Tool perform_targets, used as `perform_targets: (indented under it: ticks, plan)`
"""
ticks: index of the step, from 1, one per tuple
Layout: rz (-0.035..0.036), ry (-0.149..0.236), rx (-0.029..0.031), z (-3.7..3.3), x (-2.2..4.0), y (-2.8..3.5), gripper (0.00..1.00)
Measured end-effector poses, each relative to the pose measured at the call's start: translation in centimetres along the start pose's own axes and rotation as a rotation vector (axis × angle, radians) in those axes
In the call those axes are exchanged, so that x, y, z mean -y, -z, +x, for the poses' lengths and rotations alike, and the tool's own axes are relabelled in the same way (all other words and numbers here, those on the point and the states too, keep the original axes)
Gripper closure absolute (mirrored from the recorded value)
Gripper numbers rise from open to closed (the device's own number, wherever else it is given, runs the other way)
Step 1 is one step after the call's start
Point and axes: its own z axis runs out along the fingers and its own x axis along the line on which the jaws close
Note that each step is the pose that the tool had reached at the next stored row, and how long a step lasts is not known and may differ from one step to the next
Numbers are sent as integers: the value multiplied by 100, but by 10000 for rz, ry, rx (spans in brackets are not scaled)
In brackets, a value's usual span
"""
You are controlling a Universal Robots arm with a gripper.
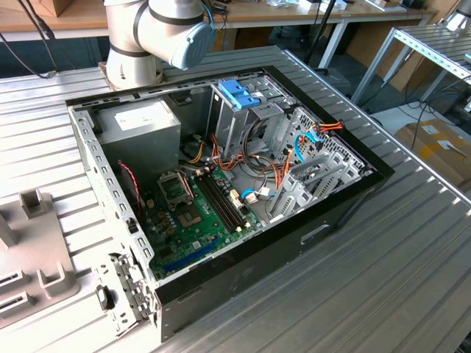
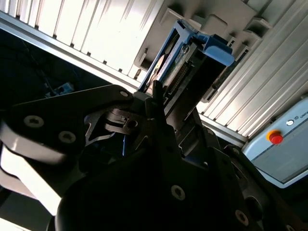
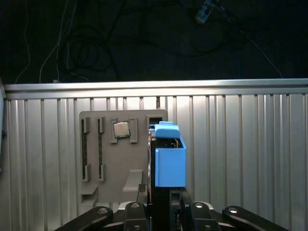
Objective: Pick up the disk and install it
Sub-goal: 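Pick up the disk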
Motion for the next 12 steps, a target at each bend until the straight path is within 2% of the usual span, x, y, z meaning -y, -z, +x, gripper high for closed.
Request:
perform_targets:
  ticks: [7,12]
  plan:
    - [0,0,0,0,3,0,65]
    - [0,0,0,0,30,0,65]
